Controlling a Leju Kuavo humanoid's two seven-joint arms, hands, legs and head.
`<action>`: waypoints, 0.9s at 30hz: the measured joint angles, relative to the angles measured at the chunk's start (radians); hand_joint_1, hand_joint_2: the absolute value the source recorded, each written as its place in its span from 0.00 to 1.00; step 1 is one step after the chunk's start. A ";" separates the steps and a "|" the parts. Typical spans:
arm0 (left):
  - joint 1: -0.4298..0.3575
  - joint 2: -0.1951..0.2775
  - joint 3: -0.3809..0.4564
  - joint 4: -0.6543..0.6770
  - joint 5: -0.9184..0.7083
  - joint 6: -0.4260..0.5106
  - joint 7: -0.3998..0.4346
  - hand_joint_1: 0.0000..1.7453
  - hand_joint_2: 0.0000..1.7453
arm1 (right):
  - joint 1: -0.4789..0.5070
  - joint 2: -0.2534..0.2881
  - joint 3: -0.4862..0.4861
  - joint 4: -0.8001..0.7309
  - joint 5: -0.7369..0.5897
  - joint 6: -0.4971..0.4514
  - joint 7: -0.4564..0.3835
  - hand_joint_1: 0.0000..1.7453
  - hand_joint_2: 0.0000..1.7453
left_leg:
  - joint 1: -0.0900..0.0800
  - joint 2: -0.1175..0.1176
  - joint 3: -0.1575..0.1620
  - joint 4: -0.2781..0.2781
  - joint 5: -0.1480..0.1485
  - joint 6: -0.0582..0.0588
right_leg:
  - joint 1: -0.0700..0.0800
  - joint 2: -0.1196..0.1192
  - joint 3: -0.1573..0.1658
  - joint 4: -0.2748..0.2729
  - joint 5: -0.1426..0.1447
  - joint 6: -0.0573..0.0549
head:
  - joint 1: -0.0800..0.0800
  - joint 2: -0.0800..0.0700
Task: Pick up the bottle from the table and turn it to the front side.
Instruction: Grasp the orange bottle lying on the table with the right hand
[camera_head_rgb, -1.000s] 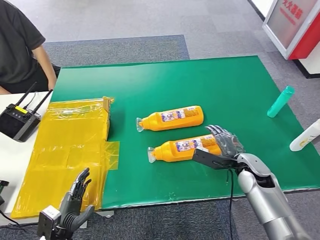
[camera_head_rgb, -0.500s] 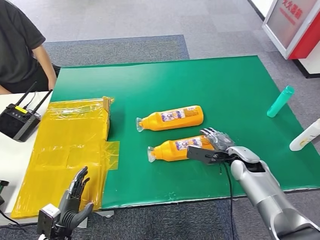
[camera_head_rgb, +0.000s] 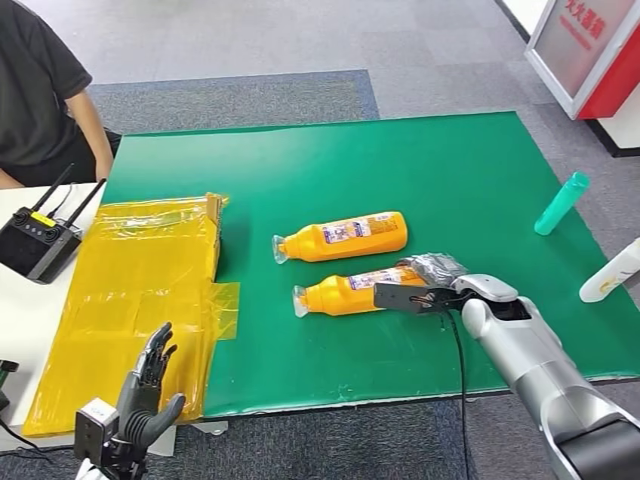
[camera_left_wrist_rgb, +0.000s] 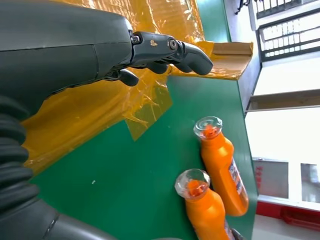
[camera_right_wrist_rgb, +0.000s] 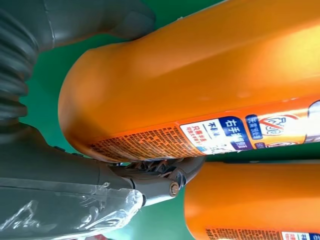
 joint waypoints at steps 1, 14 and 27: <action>0.005 0.004 0.000 0.001 -0.006 0.005 0.000 0.00 1.00 | 0.019 -0.006 0.002 -0.015 -0.011 -0.019 -0.003 1.00 1.00 | 0.000 0.000 0.000 0.000 0.000 0.000 | 0.000 0.000 0.000 0.000 0.000 0.000 | 0.000 0.000; 0.058 -0.001 0.035 0.002 -0.062 -0.061 0.000 0.00 1.00 | 0.386 -0.053 -0.080 -0.417 -0.013 -0.233 -0.028 1.00 1.00 | 0.000 0.000 -0.001 0.000 -0.002 -0.001 | 0.000 0.000 -0.001 0.000 -0.001 0.000 | 0.000 0.000; 0.059 -0.018 0.055 0.001 -0.058 -0.078 0.000 0.00 1.00 | 0.492 -0.049 -0.144 -0.573 -0.003 -0.246 -0.050 1.00 1.00 | -0.001 0.000 -0.001 0.000 -0.001 0.000 | 0.000 0.000 -0.001 0.000 -0.001 0.000 | 0.000 0.000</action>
